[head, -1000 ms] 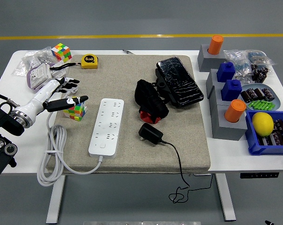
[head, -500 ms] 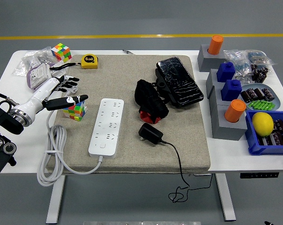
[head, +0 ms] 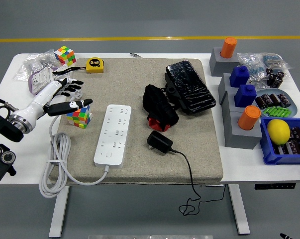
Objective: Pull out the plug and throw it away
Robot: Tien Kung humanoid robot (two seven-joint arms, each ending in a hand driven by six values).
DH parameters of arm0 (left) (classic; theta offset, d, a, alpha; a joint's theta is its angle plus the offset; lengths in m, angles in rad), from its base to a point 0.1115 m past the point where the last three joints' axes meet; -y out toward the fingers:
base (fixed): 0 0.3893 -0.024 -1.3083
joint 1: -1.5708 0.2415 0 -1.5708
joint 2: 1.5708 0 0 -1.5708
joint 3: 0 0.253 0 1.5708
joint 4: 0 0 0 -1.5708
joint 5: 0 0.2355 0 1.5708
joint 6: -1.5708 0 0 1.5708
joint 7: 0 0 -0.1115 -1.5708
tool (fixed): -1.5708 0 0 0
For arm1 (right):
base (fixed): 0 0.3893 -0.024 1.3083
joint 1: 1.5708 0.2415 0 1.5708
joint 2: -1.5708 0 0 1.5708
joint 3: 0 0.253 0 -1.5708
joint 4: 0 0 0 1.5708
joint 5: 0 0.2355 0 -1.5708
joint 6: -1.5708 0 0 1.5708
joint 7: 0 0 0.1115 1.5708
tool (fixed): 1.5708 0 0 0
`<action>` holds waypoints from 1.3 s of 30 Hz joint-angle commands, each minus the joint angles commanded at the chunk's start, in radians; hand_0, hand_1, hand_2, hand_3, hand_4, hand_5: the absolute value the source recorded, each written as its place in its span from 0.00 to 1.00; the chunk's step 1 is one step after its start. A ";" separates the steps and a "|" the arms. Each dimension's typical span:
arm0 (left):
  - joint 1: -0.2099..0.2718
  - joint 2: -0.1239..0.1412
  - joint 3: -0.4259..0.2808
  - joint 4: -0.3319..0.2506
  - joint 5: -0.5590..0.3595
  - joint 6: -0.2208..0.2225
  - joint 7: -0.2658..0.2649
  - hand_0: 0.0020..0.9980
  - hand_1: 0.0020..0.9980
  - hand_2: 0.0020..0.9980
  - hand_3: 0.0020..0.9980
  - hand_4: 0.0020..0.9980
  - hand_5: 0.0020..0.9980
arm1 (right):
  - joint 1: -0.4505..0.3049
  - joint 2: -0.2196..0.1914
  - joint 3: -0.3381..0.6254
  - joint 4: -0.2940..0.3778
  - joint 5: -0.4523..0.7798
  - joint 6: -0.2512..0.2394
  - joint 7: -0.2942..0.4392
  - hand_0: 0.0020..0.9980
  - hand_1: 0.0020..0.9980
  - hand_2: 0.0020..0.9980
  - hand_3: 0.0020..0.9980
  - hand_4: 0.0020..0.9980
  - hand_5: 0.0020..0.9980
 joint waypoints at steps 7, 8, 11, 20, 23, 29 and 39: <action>0.000 -0.001 -0.005 -0.004 0.002 -0.002 0.002 0.70 0.78 0.78 0.79 0.97 0.61 | -0.002 -0.001 0.012 0.000 -0.009 0.000 -0.005 0.64 0.68 0.69 0.60 1.00 0.48; -0.001 0.000 -0.005 -0.004 0.002 -0.004 0.003 0.70 0.78 0.78 0.79 0.97 0.61 | -0.002 -0.001 0.011 0.000 -0.009 0.000 -0.005 0.64 0.68 0.69 0.60 1.00 0.48; -0.004 0.004 0.001 -0.004 0.003 -0.006 0.005 0.70 0.78 0.77 0.79 0.97 0.60 | -0.001 0.000 0.008 0.000 -0.006 0.000 -0.004 0.64 0.68 0.69 0.60 1.00 0.49; -0.012 0.008 0.001 -0.011 0.002 -0.010 0.006 0.70 0.78 0.77 0.79 0.96 0.57 | 0.002 -0.002 -0.001 0.000 0.000 0.000 -0.001 0.64 0.68 0.69 0.60 1.00 0.49; -0.010 0.008 -0.001 -0.013 0.003 -0.010 0.006 0.69 0.77 0.77 0.79 0.96 0.57 | 0.001 -0.003 -0.002 0.000 0.001 0.000 -0.003 0.64 0.68 0.69 0.60 1.00 0.49; -0.004 0.008 -0.004 -0.014 0.004 -0.010 0.006 0.69 0.77 0.76 0.79 0.96 0.57 | -0.001 -0.006 -0.004 0.000 -0.002 -0.001 -0.005 0.64 0.68 0.69 0.60 1.00 0.49; 0.008 -0.002 -0.009 -0.015 0.007 -0.012 0.009 0.69 0.77 0.76 0.78 0.95 0.55 | 0.001 -0.006 -0.019 0.000 0.006 -0.001 -0.002 0.64 0.68 0.69 0.60 1.00 0.49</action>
